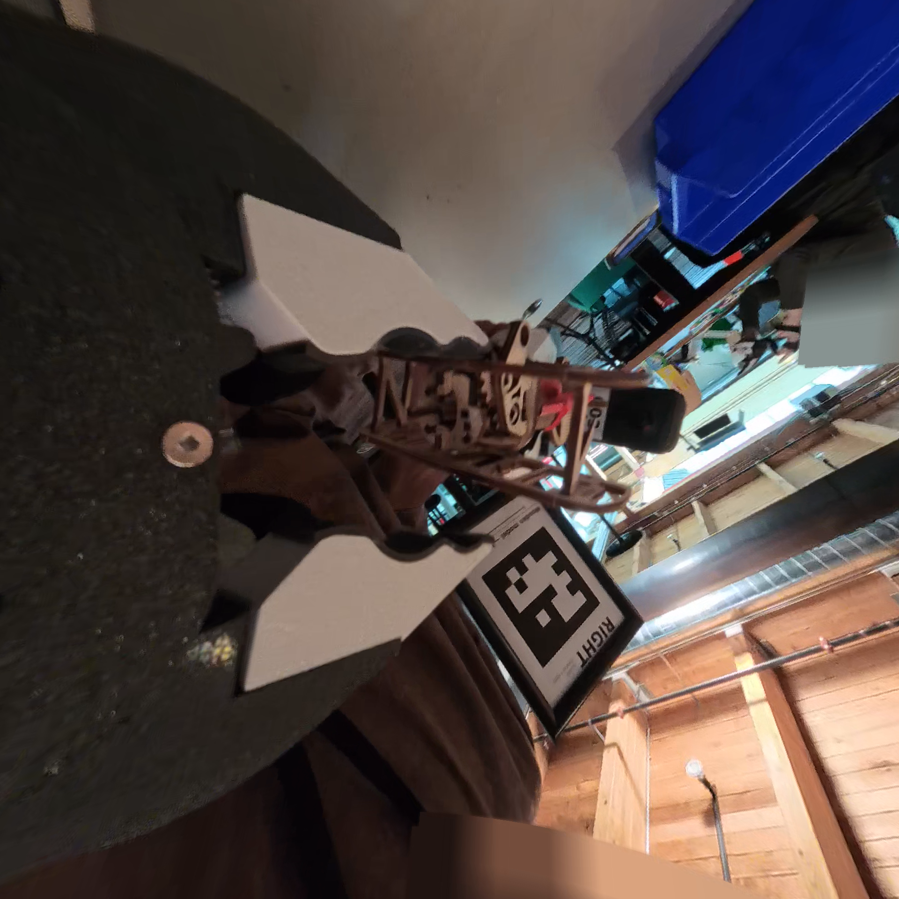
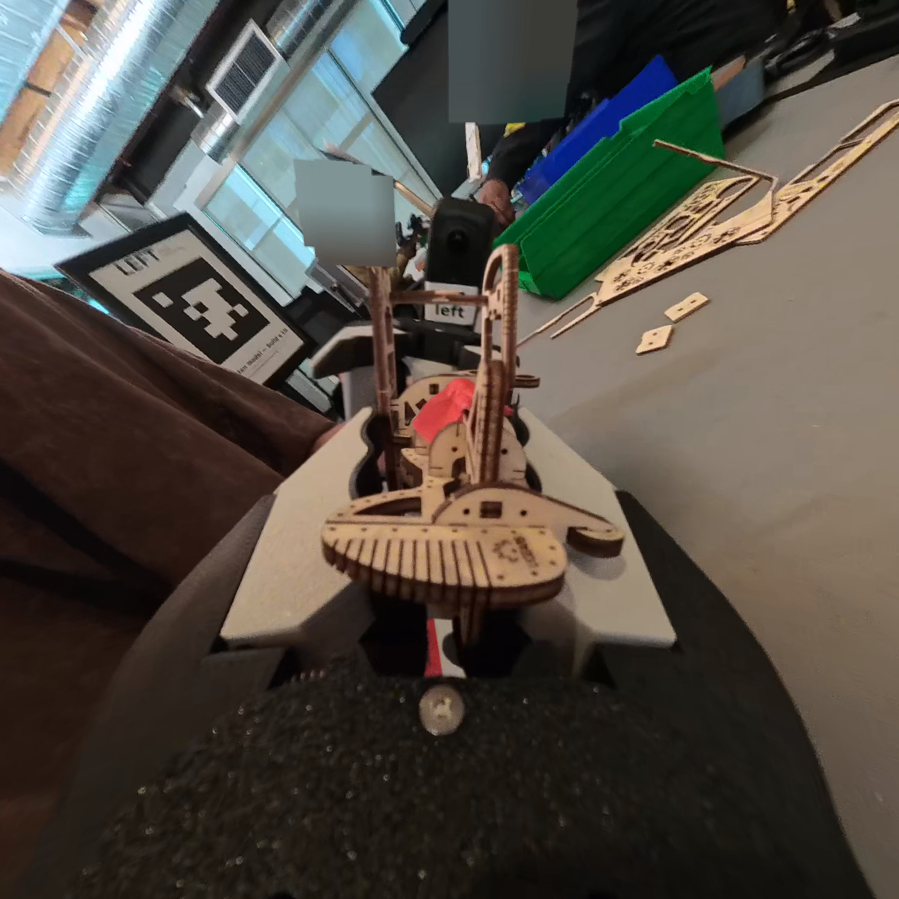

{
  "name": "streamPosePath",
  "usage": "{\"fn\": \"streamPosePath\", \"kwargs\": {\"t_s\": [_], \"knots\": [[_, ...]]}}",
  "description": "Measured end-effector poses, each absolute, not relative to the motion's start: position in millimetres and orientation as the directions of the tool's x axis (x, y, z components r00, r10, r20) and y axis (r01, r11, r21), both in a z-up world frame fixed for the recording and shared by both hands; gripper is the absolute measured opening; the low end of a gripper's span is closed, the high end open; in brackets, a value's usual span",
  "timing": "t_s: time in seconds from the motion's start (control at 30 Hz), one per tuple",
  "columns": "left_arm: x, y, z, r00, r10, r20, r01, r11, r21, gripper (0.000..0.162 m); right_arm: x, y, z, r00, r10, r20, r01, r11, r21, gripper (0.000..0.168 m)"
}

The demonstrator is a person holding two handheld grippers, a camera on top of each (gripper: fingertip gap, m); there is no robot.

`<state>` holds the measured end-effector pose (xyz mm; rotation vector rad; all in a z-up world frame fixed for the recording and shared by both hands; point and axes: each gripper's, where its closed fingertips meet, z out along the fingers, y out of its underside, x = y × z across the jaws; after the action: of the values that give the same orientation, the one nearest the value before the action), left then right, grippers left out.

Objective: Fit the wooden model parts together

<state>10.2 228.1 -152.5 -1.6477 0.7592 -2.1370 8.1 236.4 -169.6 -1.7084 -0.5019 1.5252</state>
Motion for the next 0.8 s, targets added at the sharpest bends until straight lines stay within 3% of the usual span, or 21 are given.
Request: {"fn": "streamPosePath", "kwargs": {"t_s": [0.03, 0.17, 0.3, 0.43, 0.6, 0.8], "knots": [[12, 224, -155, -0.262, -0.575, 0.775, -0.078, -0.788, -0.611, 0.077, 7, 235, -171, 0.209, 0.736, -0.644, -0.182, -0.618, -0.765, 0.05], [23, 213, -166, -0.175, -0.687, 0.705, -0.134, -0.693, -0.708, 0.079, 3, 233, -173, 0.23, 0.751, -0.619, -0.157, -0.599, -0.785, 0.05], [22, 214, -169, -0.167, -0.688, 0.707, -0.15, -0.691, -0.707, 0.06, 1, 227, -169, 0.248, 0.785, -0.568, -0.107, -0.56, -0.821, 0.05], [15, 199, -149, -0.282, -0.721, 0.632, -0.135, -0.623, -0.771, 0.053, -2, 213, -147, 0.244, 0.862, -0.443, -0.062, -0.442, -0.895, 0.052], [11, 177, -142, -0.327, -0.826, 0.459, -0.151, -0.433, -0.889, 0.053, -6, 191, -139, 0.213, 0.936, -0.281, 0.037, -0.295, -0.955, 0.051], [13, 171, -142, -0.342, -0.869, 0.357, -0.138, -0.329, -0.934, 0.054, -3, 186, -136, 0.224, 0.96, -0.165, 0.007, -0.171, -0.985, 0.05]]}}
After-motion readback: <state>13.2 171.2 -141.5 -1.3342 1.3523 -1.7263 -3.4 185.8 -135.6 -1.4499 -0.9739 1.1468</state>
